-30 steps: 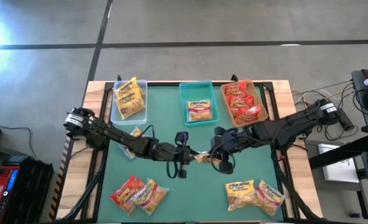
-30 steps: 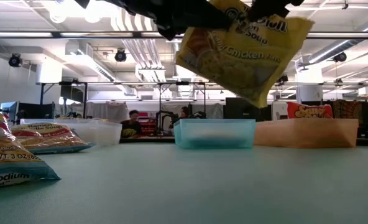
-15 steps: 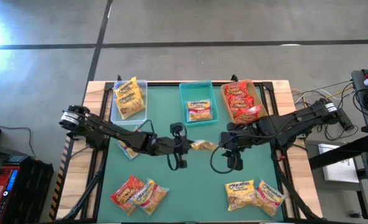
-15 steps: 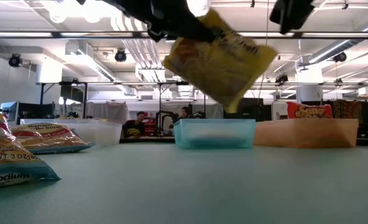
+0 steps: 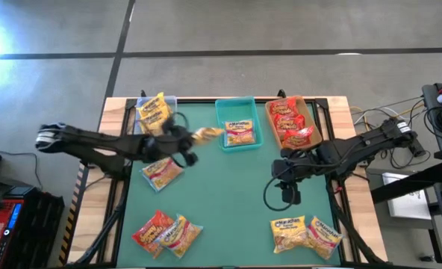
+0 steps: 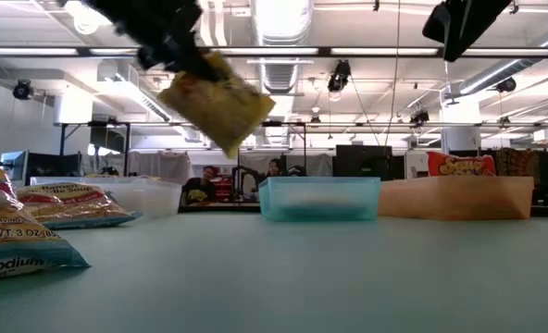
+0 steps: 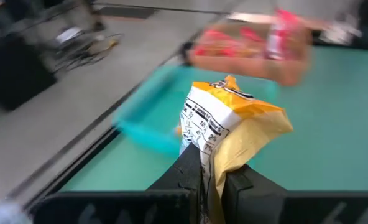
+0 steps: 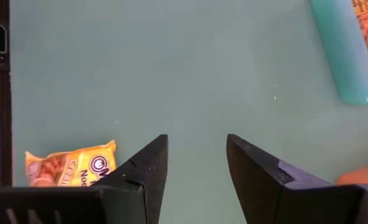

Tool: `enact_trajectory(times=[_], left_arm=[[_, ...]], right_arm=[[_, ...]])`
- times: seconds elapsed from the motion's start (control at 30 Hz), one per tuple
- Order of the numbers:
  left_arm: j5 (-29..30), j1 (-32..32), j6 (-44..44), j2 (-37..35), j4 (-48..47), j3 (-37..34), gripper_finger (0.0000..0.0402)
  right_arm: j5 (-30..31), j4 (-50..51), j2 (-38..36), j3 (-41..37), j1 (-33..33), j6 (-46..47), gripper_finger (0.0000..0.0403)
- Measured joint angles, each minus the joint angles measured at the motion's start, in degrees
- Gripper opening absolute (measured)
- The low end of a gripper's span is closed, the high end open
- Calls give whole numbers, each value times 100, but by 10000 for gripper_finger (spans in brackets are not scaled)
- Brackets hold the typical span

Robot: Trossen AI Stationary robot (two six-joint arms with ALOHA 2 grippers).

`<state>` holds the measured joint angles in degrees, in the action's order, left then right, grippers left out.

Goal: Sort Maruchan noodles
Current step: Put the yellow noodle pack into the white bin

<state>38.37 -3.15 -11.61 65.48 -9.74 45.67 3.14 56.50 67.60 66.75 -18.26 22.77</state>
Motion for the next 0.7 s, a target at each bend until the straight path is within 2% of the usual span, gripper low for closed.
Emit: enact_trajectory(times=[0.2, 0.33, 0.5, 0.7], left_arm=[[1036, 234, -1109, -1678, 15, -1259, 0], [1557, 282, -1314, -2515, -17, -1798, 0], [1632, 499, -1649, -3096, -290, -2144, 0], [1647, 843, -2378, -3358, -1332, -2306, 0]], right_arm=[[-13, -483, -31, -495, 0, -23, 153], [-13, -576, -29, -745, 0, -23, 153], [-13, -831, -37, -1001, 0, 23, 153], [-20, -1062, -37, -1096, 0, 67, 153]])
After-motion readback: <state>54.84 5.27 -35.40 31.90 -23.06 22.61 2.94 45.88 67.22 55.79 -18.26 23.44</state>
